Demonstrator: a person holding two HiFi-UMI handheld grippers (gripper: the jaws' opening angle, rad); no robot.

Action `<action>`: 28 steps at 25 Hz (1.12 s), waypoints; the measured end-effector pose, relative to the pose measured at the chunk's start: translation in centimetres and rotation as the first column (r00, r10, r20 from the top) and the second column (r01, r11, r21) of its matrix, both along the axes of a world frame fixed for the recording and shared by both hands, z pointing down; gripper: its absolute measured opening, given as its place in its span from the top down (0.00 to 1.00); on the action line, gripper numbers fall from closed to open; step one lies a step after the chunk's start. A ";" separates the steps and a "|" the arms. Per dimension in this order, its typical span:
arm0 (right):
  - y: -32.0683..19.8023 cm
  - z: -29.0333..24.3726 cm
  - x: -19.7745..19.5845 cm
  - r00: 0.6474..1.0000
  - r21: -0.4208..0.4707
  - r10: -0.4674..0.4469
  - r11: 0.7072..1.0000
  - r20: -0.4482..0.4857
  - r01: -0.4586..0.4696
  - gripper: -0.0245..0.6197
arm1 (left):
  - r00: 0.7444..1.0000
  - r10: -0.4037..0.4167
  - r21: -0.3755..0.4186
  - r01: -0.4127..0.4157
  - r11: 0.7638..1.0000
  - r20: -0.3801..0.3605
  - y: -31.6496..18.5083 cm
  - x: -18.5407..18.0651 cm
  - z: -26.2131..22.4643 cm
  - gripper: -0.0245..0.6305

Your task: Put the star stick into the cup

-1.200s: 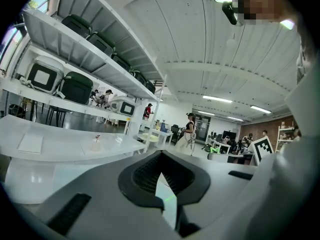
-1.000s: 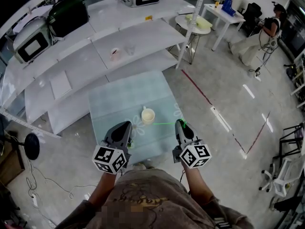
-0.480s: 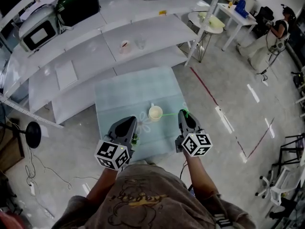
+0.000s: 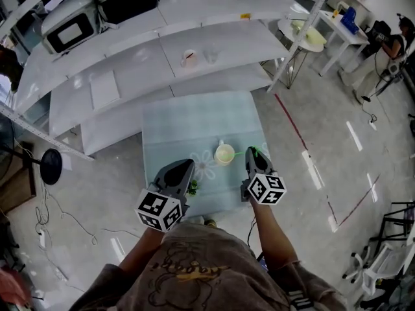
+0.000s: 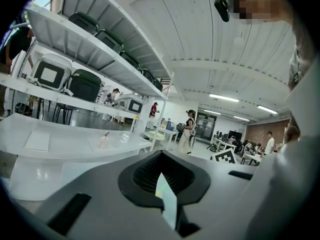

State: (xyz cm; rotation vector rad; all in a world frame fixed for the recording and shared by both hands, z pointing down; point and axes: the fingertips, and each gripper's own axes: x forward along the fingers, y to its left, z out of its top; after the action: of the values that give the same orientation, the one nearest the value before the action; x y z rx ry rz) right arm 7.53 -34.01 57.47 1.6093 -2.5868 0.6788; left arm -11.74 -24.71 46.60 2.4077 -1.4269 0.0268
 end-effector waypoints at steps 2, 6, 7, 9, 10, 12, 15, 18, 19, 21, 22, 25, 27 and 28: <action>-0.3 1.2 -0.5 1.000 -0.019 -0.008 1.000 -0.011 0.008 0.93 | 1.000 -0.008 -0.005 0.008 1.000 -0.003 0.0 -0.3 0.1 0.93; -1.0 3.2 -0.9 1.000 -0.061 0.005 0.998 -0.016 -0.006 0.93 | 1.000 -0.021 -0.007 0.021 1.000 0.003 0.0 -1.0 0.1 0.93; -1.2 3.6 -1.1 1.000 -0.069 0.008 0.998 -0.018 -0.009 0.93 | 1.000 -0.024 -0.008 0.024 1.000 0.006 0.0 -1.3 0.1 0.93; -1.3 4.4 -1.2 1.000 -0.085 0.014 0.996 -0.020 -0.016 0.93 | 0.999 -0.033 -0.011 0.033 0.999 0.010 0.1 -1.7 0.3 0.93; -1.3 4.8 -1.2 1.000 -0.094 0.019 0.995 -0.020 -0.021 0.93 | 0.999 -0.036 -0.013 0.036 0.999 0.011 0.2 -1.9 0.3 0.93; -1.4 5.6 -1.1 0.999 -0.111 0.031 0.993 -0.020 -0.033 0.93 | 0.999 -0.039 -0.016 0.039 0.999 0.015 0.2 -2.2 0.4 0.93; -1.4 6.7 -0.9 0.999 -0.129 0.045 0.991 -0.014 -0.046 0.93 | 0.999 -0.042 -0.024 0.043 0.999 0.023 0.4 -2.6 0.8 0.93; -1.3 7.6 -1.0 0.999 -0.143 0.047 0.989 -0.010 -0.048 0.93 | 0.998 -0.053 -0.033 0.054 0.998 0.026 0.7 -3.1 1.2 0.93; -1.3 7.9 -1.0 0.999 -0.150 0.050 0.987 -0.006 -0.050 0.93 | 0.998 -0.056 -0.035 0.057 0.998 0.027 0.8 -3.3 1.3 0.93; -1.4 8.3 -1.0 0.998 -0.164 0.056 0.985 0.005 -0.055 0.93 | 0.998 -0.060 -0.038 0.061 0.997 0.028 0.8 -3.4 1.3 0.93; -1.5 8.5 -1.0 0.998 -0.169 0.058 0.984 0.009 -0.055 0.92 | 0.998 -0.061 -0.039 0.062 0.997 0.027 0.8 -3.5 1.4 0.93; -1.5 8.9 -1.3 0.999 -0.184 0.051 0.982 0.020 -0.046 0.87 | 0.998 -0.060 -0.040 0.061 0.997 0.026 0.8 -3.8 1.4 0.93; -1.4 9.1 -1.5 0.999 -0.196 0.044 0.980 0.028 -0.038 0.82 | 0.998 -0.058 -0.041 0.059 0.997 0.025 0.9 -3.7 1.4 0.93; -1.4 9.2 -1.5 0.999 -0.203 0.044 0.978 0.030 -0.037 0.80 | 0.998 -0.055 -0.041 0.056 0.998 0.025 0.9 -3.6 1.4 0.93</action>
State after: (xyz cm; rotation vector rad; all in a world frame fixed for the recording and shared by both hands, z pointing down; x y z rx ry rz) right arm 6.06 -35.41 66.70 1.6043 -2.4197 0.9470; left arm -15.31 -23.81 48.01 2.3410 -1.4887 0.0717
